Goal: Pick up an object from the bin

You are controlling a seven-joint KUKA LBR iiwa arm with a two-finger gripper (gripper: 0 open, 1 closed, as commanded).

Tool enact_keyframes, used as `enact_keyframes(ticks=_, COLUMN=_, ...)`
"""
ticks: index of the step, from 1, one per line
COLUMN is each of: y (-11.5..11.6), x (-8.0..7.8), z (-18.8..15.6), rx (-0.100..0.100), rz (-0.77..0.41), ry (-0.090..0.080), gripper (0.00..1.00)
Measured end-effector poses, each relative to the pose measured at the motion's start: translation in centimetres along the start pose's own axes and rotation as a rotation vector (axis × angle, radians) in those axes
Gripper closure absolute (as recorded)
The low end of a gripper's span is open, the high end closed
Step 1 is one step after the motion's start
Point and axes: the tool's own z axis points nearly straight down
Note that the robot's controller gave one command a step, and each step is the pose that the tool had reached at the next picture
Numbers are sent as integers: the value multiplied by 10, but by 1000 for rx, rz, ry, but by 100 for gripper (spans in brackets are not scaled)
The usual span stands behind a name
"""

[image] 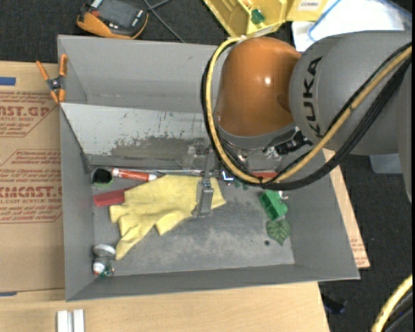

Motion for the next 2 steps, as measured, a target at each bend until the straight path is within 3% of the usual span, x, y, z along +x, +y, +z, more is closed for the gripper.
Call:
enact_keyframes(ticks=1, y=-1, x=-2, z=-5, rx=-1, rz=2, ry=-8, gripper=0)
enact_keyframes(ticks=2, y=-4, x=-10, z=128, rx=-3, rz=-13, ry=-11, gripper=0)
